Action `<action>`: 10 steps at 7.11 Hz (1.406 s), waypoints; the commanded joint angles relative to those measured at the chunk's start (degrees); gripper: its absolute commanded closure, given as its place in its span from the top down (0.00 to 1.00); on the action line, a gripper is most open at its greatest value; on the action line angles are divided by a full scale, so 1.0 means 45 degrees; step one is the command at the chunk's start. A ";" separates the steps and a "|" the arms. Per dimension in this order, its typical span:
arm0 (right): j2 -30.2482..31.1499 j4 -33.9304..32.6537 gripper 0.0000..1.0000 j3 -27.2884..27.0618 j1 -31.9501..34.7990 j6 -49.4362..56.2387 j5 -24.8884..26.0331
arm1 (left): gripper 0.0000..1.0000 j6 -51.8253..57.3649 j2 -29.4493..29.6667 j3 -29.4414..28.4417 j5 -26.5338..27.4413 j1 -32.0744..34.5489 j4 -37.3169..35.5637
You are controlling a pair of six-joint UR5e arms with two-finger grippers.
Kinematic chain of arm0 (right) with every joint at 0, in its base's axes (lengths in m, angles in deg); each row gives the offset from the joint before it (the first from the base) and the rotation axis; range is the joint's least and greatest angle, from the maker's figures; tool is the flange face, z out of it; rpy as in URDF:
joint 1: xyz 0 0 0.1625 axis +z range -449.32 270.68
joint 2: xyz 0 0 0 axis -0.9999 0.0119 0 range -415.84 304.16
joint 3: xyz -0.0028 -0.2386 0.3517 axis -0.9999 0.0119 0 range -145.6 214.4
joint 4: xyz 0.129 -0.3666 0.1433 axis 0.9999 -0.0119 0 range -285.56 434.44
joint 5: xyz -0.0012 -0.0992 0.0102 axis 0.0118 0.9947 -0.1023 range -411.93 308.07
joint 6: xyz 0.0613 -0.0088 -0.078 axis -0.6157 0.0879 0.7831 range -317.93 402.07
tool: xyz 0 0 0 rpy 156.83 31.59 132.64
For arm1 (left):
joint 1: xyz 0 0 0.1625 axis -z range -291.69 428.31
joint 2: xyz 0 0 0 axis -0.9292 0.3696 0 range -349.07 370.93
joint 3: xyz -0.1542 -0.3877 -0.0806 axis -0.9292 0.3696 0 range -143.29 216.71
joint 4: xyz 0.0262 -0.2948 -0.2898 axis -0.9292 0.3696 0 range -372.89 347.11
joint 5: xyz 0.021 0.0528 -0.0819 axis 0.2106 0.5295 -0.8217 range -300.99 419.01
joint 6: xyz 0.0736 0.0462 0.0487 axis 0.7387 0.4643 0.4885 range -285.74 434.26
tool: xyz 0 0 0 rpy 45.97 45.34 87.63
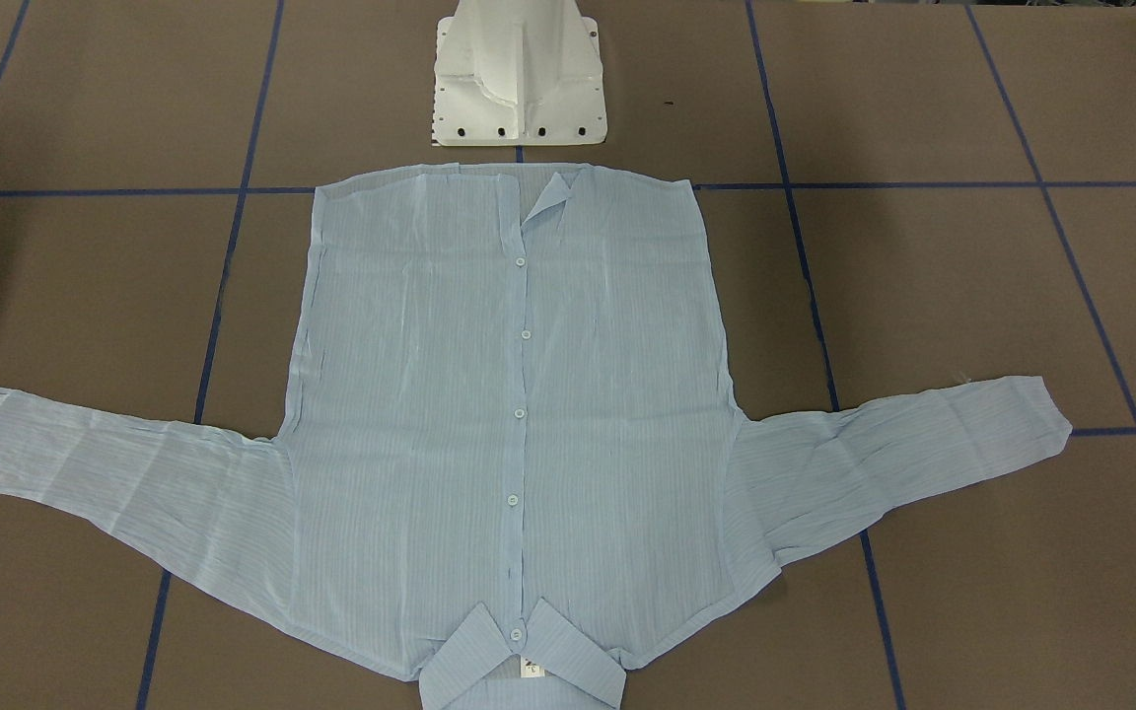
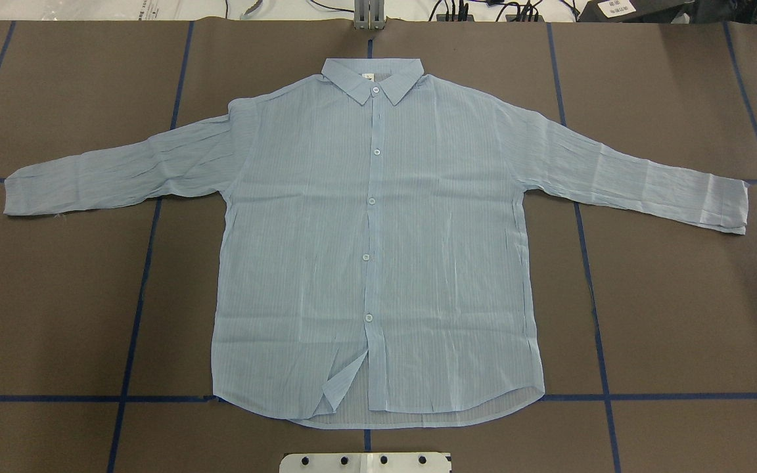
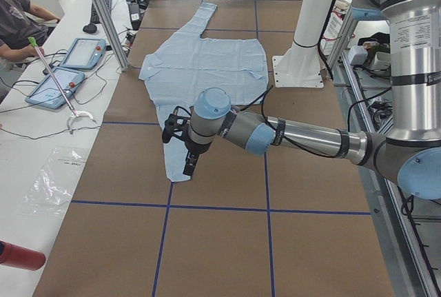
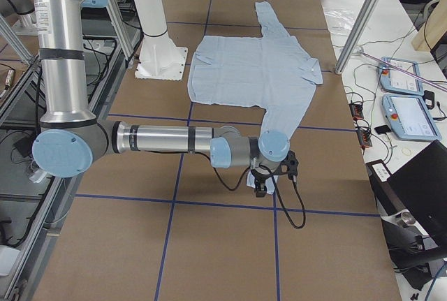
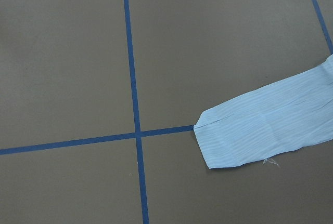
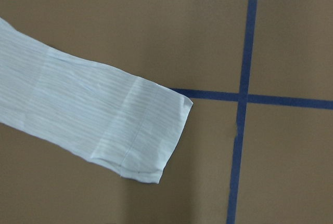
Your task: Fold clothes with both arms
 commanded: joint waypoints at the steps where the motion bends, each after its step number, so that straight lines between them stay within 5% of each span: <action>1: -0.0894 0.2996 0.91 0.2263 -0.0999 -0.2436 0.0969 | 1.00 -0.0046 0.0001 -0.0014 -0.0183 -0.0032 0.0609; 3: -0.1635 0.3181 0.90 0.3318 -0.1489 -0.2736 0.1150 | 1.00 0.0031 0.0001 0.0005 -0.0202 -0.0033 0.0649; 10: -0.2262 0.3161 0.90 0.3909 -0.2465 -0.4229 0.1522 | 1.00 0.0071 0.0001 0.0044 -0.0280 -0.0052 0.0649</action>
